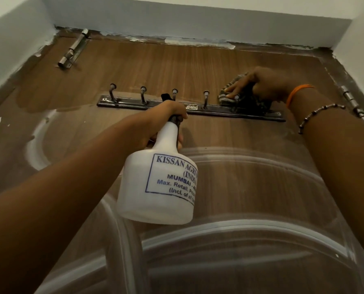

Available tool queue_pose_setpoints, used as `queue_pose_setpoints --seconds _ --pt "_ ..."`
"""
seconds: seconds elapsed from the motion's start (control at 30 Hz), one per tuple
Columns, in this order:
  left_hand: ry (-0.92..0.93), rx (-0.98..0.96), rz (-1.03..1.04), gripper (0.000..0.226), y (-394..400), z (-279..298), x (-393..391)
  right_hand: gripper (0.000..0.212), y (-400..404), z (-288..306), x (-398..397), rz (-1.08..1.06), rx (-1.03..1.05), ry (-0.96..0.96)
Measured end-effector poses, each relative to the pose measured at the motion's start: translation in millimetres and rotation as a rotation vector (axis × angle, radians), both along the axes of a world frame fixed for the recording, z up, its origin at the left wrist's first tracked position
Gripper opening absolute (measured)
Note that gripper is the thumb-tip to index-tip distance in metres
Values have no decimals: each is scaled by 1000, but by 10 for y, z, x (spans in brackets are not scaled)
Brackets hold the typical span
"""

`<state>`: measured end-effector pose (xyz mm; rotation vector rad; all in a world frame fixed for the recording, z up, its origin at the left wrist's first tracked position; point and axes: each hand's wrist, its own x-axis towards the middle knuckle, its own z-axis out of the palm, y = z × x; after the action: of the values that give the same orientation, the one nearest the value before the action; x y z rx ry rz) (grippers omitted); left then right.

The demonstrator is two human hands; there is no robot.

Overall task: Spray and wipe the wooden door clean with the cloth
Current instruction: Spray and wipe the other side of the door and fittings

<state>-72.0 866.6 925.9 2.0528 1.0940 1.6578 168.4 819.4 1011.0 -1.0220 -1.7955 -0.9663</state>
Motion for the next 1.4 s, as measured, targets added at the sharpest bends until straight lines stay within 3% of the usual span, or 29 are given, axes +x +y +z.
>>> queue_pose_setpoints --seconds 0.07,0.17,0.23,0.33,0.5,0.57,0.67,0.73,0.83,0.9,0.97,1.07,1.17,1.23,1.4 --pt "62 58 15 26 48 31 -67 63 -18 20 -194 -26 -37 -17" --pt "4 159 -5 34 -20 -42 -133 59 48 65 -701 -103 -86 -117" --pt "117 91 -29 31 -33 -52 -150 55 78 84 -1008 -99 -94 -167" --pt "37 62 -177 26 -35 -257 -307 54 68 128 -1259 -136 -50 -167" --pt "-13 -26 -168 27 27 -50 -488 59 8 20 -1035 -104 -60 -111" --pt "36 -20 -63 26 107 54 -615 59 -27 -43 -863 -120 -35 -49" --pt "117 64 -30 28 223 84 -803 57 -42 -93 -772 -189 29 22" --pt "124 0 -76 25 162 10 -844 57 -39 -84 -831 -158 18 44" --pt "25 -54 -193 23 88 -125 -878 56 -26 -9 -1045 -133 -11 36" --pt "-15 6 -212 24 68 -202 -934 54 24 25 -1304 -145 0 -4" --pt "3 58 -66 22 -42 -185 -880 51 99 24 -1619 -127 20 -86" --pt "-9 153 -186 37 36 -260 -948 49 175 40 -1908 -90 30 -145" --pt "91 109 -51 30 53 -236 -945 55 157 75 -1814 -91 4 -169" --pt "-92 54 -163 21 5 -323 -950 58 127 69 -1635 -82 -21 -187" --pt "-113 96 -237 18 70 -358 -997 60 86 118 -1258 -87 -40 -107"
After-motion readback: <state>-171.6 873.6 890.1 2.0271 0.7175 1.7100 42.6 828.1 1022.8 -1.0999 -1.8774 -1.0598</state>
